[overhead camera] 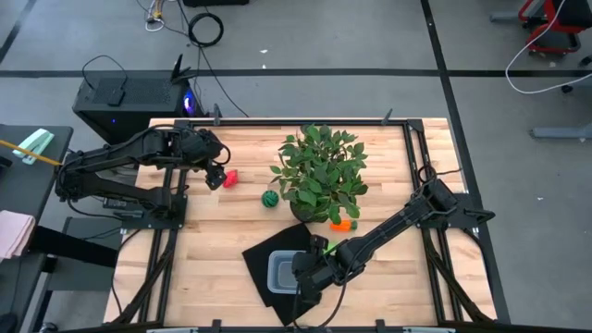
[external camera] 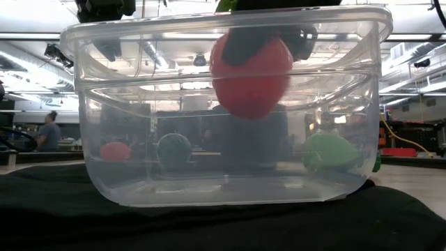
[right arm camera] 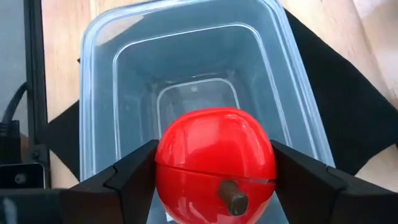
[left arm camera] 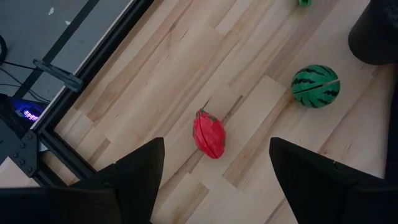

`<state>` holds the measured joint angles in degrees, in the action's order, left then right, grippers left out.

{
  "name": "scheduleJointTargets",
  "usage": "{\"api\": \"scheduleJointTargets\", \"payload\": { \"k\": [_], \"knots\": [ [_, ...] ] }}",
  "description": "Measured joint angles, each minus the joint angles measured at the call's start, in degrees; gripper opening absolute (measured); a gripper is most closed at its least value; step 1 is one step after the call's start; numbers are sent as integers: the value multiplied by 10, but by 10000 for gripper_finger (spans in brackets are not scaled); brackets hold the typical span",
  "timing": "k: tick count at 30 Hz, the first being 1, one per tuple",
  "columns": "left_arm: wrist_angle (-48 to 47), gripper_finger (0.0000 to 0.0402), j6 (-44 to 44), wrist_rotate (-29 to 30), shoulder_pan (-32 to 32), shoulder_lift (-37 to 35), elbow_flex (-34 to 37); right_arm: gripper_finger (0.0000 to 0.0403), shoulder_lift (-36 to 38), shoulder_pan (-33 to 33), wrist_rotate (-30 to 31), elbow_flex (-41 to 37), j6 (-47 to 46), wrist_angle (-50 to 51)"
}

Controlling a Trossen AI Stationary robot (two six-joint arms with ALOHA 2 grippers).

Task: Pick and placing Produce into tupperware
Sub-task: Put the red apple into the transparent bin

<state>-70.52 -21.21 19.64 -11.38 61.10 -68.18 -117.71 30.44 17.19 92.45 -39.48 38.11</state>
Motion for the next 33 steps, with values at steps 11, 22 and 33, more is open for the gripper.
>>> {"api": "scheduleJointTargets", "payload": {
  "k": [11, 22, 33],
  "knots": [
    [0, 298, -1, 0, 0, 0, 0, 279, 0, -2, -4, 0, -14, 10],
    [0, 298, -1, 0, 0, 0, 0, 279, -6, -7, -19, 0, -16, 12],
    [0, 298, 0, 0, 0, 0, 0, 279, -26, -7, -18, 0, -54, 15]
  ]
}}
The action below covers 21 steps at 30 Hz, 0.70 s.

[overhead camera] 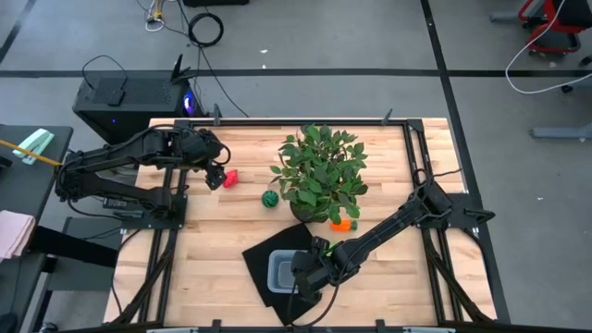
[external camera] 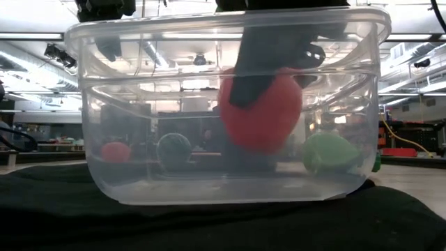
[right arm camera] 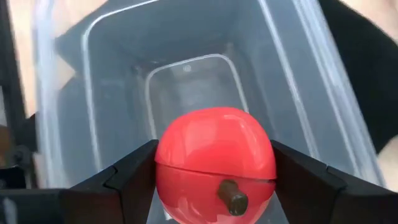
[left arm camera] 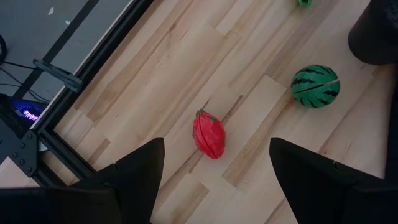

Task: Pick and placing Produce into tupperware
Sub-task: Put the red apple into the transparent bin

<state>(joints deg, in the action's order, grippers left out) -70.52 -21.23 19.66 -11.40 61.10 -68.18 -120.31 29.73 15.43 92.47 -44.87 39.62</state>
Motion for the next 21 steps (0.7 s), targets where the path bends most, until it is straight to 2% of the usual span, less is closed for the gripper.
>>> {"api": "scheduleJointTargets", "payload": {
  "k": [21],
  "knots": [
    [0, 298, 0, 0, 0, 0, 0, 304, 0, -3, -28, 0, 4, 12]
  ]
}}
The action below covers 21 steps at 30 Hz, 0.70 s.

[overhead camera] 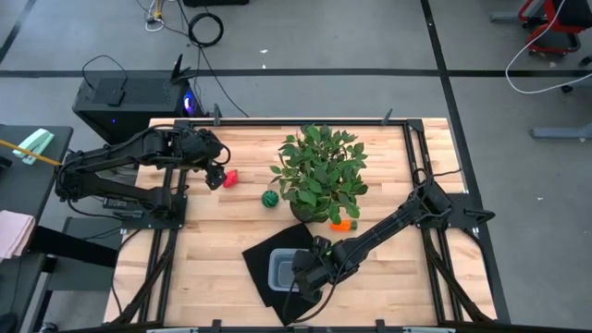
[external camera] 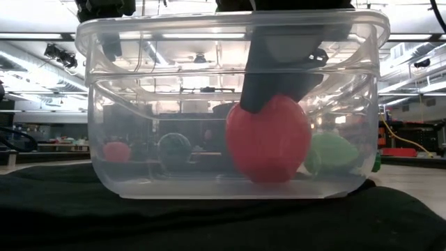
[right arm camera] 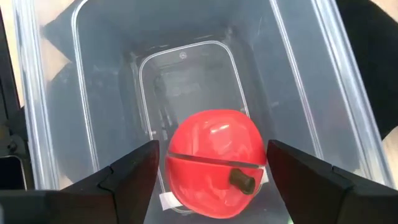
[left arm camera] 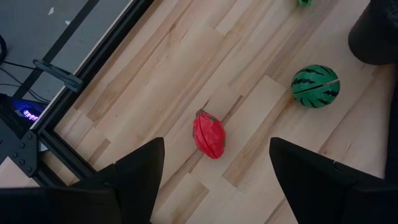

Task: Pick and placing Produce into tupperware
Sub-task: Put the red apple into the transparent bin, then put the orange carrot into the transparent bin

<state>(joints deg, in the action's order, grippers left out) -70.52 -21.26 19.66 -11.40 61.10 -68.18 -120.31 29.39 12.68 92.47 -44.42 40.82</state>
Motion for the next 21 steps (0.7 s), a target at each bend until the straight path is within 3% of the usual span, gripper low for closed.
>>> {"api": "scheduleJointTargets", "payload": {
  "k": [12, 21],
  "knots": [
    [0, 298, 0, 0, 0, 0, 0, 293, 5, 0, -1, 2, 0, 23],
    [0, 298, 0, 0, 0, 0, 0, 286, 9, 0, 5, 48, 24, 67]
  ]
}}
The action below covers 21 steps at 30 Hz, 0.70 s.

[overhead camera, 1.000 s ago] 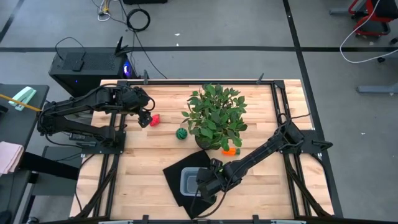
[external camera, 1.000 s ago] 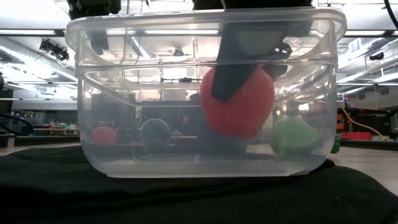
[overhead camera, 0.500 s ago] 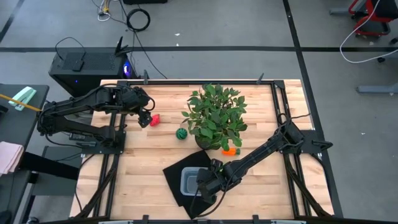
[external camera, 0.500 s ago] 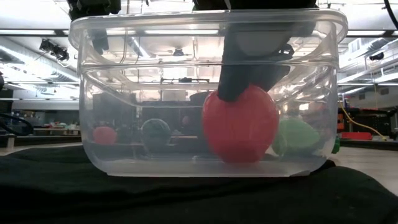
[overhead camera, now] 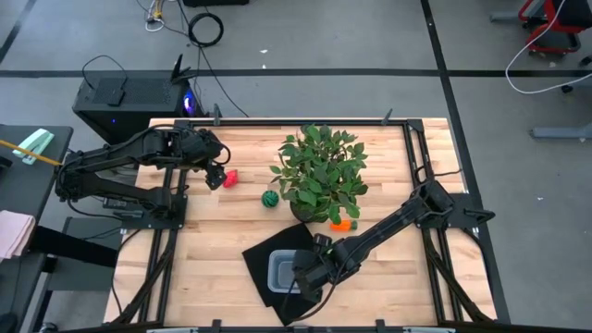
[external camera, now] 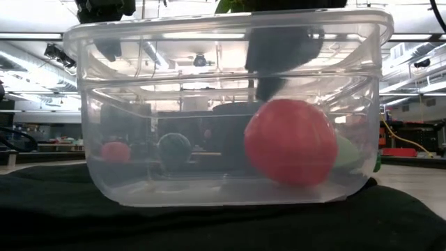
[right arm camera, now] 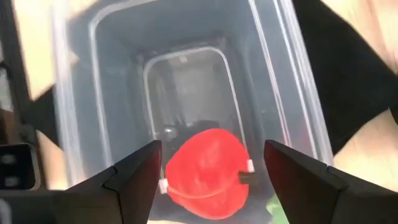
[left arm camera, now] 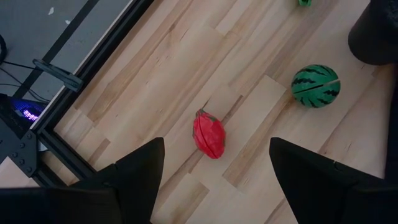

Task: Pick and placing Produce into tupperware
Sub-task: Put the orange carrot into the transparent bin

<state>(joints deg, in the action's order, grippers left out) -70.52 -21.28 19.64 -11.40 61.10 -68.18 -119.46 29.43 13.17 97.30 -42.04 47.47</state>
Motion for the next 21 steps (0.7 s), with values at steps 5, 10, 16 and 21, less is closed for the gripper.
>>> {"api": "scheduleJointTargets", "payload": {
  "k": [5, 10, 16, 21],
  "knots": [
    [0, 298, 0, 0, 0, 0, 0, 286, 1, 1, 15, 42, 6, 65],
    [0, 298, 0, 0, 0, 0, 0, 280, 17, 22, 85, 78, -45, 157],
    [0, 298, 0, 0, 0, 0, 0, 267, 72, 71, 166, 40, -188, 198],
    [1, 298, 0, 0, 0, 0, 0, 262, 132, 113, 187, -19, -291, 180]
  ]
}}
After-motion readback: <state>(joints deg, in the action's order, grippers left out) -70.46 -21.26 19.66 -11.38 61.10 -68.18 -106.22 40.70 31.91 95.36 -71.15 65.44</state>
